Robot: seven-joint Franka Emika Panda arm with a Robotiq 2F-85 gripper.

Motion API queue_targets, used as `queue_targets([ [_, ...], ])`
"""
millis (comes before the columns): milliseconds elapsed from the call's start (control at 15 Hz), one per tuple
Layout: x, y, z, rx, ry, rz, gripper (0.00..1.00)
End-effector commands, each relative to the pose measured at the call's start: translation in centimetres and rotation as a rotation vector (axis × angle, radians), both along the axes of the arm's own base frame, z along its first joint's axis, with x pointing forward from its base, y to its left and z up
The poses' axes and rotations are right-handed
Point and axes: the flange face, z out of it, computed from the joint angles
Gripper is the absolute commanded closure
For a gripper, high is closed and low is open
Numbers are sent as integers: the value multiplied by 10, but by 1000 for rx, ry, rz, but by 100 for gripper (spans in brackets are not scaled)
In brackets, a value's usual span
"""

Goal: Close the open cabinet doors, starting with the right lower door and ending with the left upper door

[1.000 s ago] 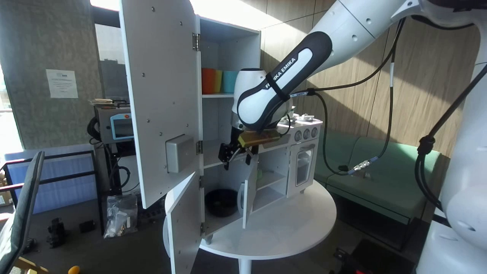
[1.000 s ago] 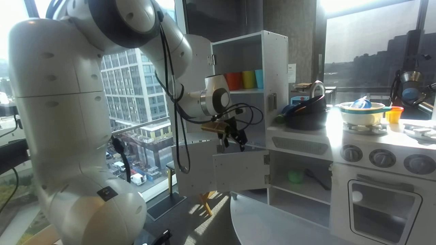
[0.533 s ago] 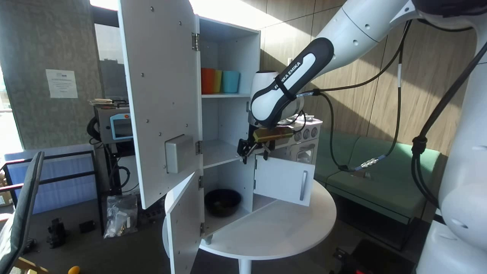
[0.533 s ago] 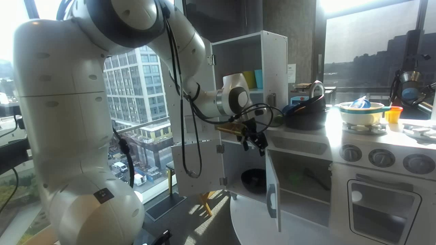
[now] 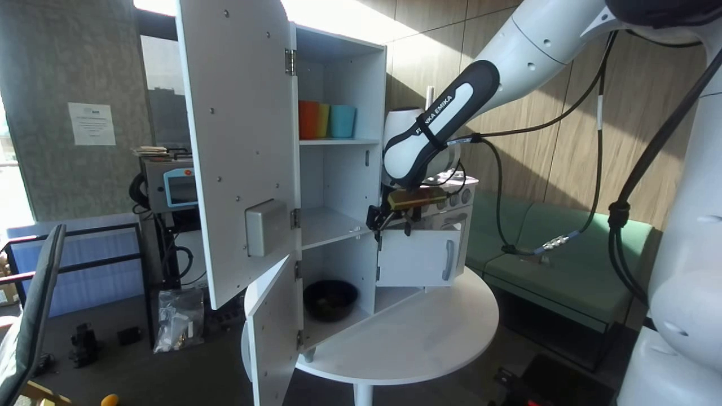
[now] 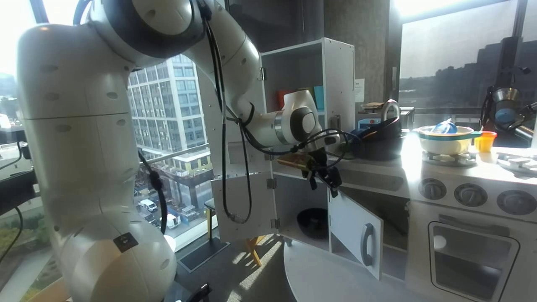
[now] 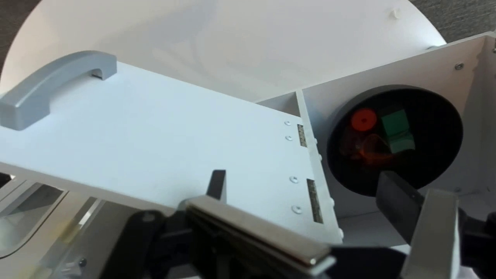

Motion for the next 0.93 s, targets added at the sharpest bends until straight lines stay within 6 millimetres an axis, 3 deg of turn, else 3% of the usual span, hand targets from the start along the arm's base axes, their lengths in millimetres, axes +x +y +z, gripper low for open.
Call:
queue_targets([
  [0, 1, -44, 3, 18, 8, -110, 0],
  [400, 0, -103, -2, 98, -19, -282, 0],
  [667, 14, -121, -16, 177, -105, -375, 0],
  [867, 13, -125, -18, 226, -129, -402, 0],
])
